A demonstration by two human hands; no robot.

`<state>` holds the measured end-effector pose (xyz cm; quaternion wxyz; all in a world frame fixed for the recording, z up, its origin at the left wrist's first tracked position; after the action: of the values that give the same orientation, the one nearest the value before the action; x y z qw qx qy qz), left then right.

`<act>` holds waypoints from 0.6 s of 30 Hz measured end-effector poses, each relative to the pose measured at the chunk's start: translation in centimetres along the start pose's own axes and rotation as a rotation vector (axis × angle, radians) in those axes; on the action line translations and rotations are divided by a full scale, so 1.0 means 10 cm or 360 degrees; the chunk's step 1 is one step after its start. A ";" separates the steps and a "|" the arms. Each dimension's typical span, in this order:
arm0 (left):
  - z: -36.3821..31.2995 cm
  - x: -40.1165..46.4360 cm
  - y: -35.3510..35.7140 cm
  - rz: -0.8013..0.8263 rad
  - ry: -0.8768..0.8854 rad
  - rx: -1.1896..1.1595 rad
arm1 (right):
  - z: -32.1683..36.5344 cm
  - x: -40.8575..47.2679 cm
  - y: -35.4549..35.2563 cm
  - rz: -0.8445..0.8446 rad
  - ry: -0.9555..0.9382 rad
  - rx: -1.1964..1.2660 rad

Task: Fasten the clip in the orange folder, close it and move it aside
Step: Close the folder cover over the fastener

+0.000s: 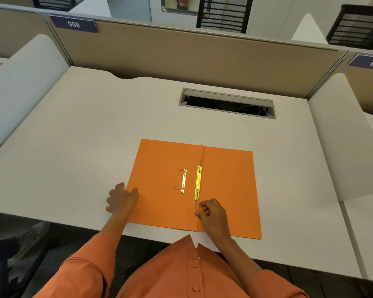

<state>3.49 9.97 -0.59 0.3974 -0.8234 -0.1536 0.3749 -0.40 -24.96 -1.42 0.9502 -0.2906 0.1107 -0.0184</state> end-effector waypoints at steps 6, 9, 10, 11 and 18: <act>-0.04 0.02 -0.20 0.0024 0.0027 -0.0087 | 0.00 0.00 -0.01 -0.0001 -0.0015 0.0008; -0.12 -0.06 -0.38 0.0032 0.0147 -0.0207 | -0.02 0.01 0.00 0.0008 -0.0014 0.0001; -0.16 -0.10 -0.44 0.0052 0.0214 -0.0268 | -0.02 0.01 0.00 0.0012 -0.0018 0.0000; -0.21 -0.16 -0.50 0.0078 0.0282 -0.0349 | -0.02 0.02 0.00 0.0018 -0.0023 -0.0005; -0.59 -0.57 -0.82 0.0298 0.0562 -0.0696 | -0.04 0.04 0.00 0.0063 -0.0075 -0.0033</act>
<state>4.37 8.85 10.91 0.1949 -0.9525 -0.0825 0.2188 -0.09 -25.22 -1.79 0.9497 -0.2985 0.0943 0.0083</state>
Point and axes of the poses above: each hand's wrist, its own x-axis towards the middle knuckle, its own y-axis out of the palm, z = x × y, the point moved 9 cm from there along x, towards the middle knuckle, and after that the axes turned 5 degrees about x, right-handed, at the moved point
